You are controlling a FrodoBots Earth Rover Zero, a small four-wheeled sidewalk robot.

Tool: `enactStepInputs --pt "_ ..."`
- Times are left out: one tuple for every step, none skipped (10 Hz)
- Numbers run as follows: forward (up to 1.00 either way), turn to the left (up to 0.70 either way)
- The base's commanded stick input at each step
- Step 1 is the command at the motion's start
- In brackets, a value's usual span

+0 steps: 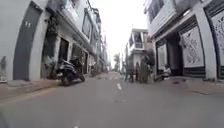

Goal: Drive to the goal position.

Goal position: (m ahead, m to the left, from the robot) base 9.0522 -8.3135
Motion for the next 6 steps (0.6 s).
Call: enactStepInputs --pt "1.0 0.0" --pt "1.0 0.0" --pt "1.0 0.0" --pt "1.0 0.0" --pt "1.0 0.0" --pt "1.0 0.0"
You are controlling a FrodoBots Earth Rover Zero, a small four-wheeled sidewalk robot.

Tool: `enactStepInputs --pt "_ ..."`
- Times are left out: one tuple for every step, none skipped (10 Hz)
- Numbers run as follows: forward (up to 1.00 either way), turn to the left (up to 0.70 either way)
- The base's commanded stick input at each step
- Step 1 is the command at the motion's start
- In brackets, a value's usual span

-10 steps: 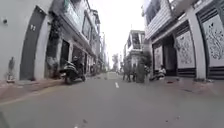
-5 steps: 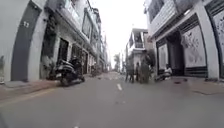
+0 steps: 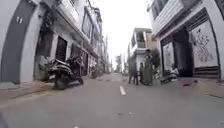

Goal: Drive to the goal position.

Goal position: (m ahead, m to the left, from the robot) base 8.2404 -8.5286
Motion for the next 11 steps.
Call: enactStepInputs --pt "1.0 0.0" --pt "1.0 0.0" --pt "1.0 0.0" --pt "1.0 0.0" --pt "1.0 0.0" --pt "1.0 0.0" --pt "1.0 0.0" --pt "1.0 0.0" --pt "1.0 0.0" --pt "1.0 0.0" --pt "1.0 0.0"
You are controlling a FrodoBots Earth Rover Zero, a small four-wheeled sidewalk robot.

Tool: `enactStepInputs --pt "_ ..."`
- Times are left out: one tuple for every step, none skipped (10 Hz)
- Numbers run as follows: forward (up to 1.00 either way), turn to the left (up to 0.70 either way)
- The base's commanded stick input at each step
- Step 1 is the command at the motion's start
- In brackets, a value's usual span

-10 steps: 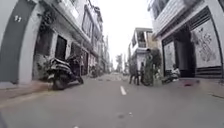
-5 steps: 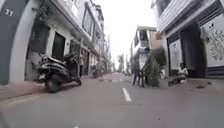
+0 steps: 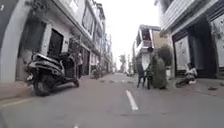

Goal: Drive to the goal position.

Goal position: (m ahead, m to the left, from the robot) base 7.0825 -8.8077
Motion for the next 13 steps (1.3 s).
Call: enactStepInputs --pt "1.0 0.0" --pt "1.0 0.0" --pt "1.0 0.09" --pt "1.0 0.26" --pt "1.0 0.4" --pt "1.0 0.4" --pt "1.0 0.4" --pt "1.0 0.21" --pt "1.0 0.01" --pt "1.0 0.0" --pt "1.0 0.0" --pt "1.0 0.0" --pt "1.0 0.0"
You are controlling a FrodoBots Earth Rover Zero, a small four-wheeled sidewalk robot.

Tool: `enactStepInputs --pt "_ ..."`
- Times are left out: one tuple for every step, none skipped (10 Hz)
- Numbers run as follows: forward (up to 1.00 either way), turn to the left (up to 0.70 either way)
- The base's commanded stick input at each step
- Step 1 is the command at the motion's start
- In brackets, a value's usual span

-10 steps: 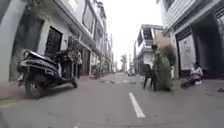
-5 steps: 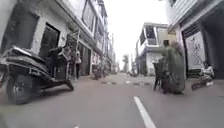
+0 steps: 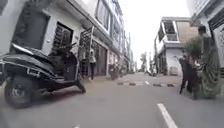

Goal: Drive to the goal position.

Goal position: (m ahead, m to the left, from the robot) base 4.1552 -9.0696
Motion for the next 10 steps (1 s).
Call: enactStepInputs --pt "1.0 -0.06" --pt "1.0 -0.3" --pt "1.0 -0.4" --pt "1.0 -0.4" --pt "1.0 -0.4" --pt "1.0 -0.4" --pt "1.0 -0.4" --pt "1.0 -0.4" --pt "1.0 -0.4" --pt "1.0 -0.4"
